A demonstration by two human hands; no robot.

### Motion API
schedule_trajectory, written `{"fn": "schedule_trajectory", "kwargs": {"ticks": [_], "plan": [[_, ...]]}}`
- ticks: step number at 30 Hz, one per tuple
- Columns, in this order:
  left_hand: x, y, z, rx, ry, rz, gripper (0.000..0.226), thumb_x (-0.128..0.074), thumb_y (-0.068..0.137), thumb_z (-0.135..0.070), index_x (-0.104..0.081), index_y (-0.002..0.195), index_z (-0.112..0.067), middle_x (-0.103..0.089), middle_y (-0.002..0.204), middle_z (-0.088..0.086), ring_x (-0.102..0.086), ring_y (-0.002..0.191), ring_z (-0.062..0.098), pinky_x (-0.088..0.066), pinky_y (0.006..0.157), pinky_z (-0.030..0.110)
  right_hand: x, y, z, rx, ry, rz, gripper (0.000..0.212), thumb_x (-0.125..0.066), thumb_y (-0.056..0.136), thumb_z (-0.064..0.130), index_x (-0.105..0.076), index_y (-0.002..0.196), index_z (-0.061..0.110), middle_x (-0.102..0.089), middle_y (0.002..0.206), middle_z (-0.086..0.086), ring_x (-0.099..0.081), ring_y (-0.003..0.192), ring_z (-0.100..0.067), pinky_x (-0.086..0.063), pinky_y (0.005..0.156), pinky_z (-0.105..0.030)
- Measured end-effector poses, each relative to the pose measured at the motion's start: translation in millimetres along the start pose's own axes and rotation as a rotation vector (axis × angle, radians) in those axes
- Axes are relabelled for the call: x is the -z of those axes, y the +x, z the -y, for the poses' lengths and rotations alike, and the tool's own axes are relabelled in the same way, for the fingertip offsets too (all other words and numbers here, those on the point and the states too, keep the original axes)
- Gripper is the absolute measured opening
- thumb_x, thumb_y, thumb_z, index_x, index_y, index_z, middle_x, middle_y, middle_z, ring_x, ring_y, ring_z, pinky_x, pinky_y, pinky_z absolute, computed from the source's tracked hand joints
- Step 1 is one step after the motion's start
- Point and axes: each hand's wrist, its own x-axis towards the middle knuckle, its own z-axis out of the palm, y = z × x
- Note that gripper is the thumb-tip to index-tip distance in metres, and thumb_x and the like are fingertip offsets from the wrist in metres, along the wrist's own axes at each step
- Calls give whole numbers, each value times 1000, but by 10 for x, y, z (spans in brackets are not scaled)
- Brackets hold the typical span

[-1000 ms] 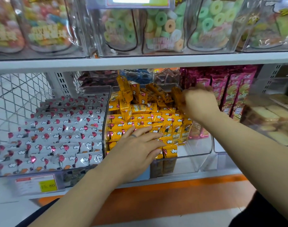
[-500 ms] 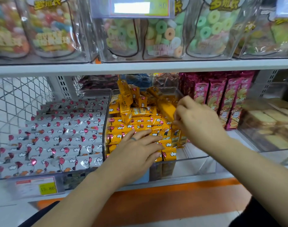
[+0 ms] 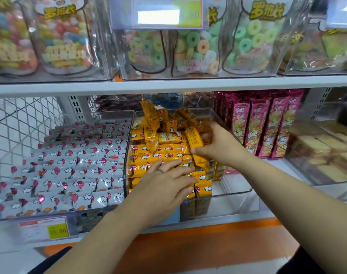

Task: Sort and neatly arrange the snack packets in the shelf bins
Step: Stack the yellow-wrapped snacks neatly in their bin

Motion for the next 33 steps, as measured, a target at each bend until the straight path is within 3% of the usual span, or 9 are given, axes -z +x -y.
{"fn": "schedule_trajectory", "kwargs": {"ticks": [4, 7, 9, 11, 15, 19, 26, 30, 33], "plan": [[-19, 7, 12, -17, 0, -22, 70, -1, 83, -57, -49, 131, -40, -31, 147, -25, -10, 142, 4, -1, 117, 38, -54, -2, 92, 61, -10, -42, 79, -80, 71, 22, -38, 137, 19, -56, 96, 1, -56, 88, -15, -46, 61, -21], [-21, 7, 12, -23, -2, -30, 70, -1, 82, -57, -49, 131, -40, -31, 147, -25, -11, 142, 5, -1, 117, 38, 5, -95, 131, 124, 8, -99, 72, -75, 73, 19, -37, 134, 25, -64, 101, -9, -63, 87, -22, -54, 76, -37], [-31, 12, 21, -28, -4, -36, 69, -2, 84, -56, -50, 130, -40, -33, 146, -24, -13, 142, 6, -3, 117, 40, 81, -185, 137, 171, 56, -111, 62, -72, 74, 20, -38, 124, 31, -66, 85, -12, -66, 70, -23, -56, 68, -44], [-34, 15, 21, -34, -5, -42, 66, -5, 85, -55, -51, 130, -39, -35, 145, -22, -16, 142, 8, -6, 117, 42, 153, -270, 129, 217, 33, -120, 50, -73, 76, 23, -40, 113, 31, -64, 77, -5, -65, 62, -18, -55, 63, -39], [-43, 7, 22, -34, 5, -48, 66, -5, 85, -55, -51, 129, -39, -34, 146, -22, -16, 142, 8, -8, 117, 42, 212, -365, 116, 183, -8, -9, 35, -71, 77, 40, -53, 102, 22, -56, 83, 10, -56, 56, 5, -38, 51, -9], [-58, -11, 28, -52, 7, -108, 49, -22, 92, -48, -61, 118, -35, -48, 138, -13, -35, 136, 15, -19, 113, 45, 197, -358, 56, 173, -119, 21, 32, -69, 76, 45, -62, 94, 19, -54, 71, 14, -50, 57, 10, -35, 50, -10], [-35, -10, 32, -7, 7, -158, 39, -30, 91, -50, -52, 119, -35, -46, 128, -11, -53, 113, 11, -28, 111, 46, -57, -261, 6, 212, -263, 100, 43, -56, 87, 46, -67, 73, 8, -61, 65, -8, -46, 54, -9, -32, 49, -18], [-21, 15, -6, -2, 46, -170, 46, -29, 91, -51, -37, 134, -37, -37, 144, -14, -49, 123, 9, -22, 112, 42, -54, -279, -70, 166, -274, 193, 35, -50, 95, 33, -68, 83, 5, -61, 68, -7, -59, 68, -21, -42, 61, -30], [-14, 49, -47, 25, 93, -57, 61, -9, 88, -59, -25, 144, -41, -22, 153, -18, -23, 141, 7, -2, 114, 42, -104, -265, -101, 156, -323, 222, 33, -48, 96, 29, -63, 74, 10, -54, 63, -1, -51, 62, -15, -37, 55, -28]]}}
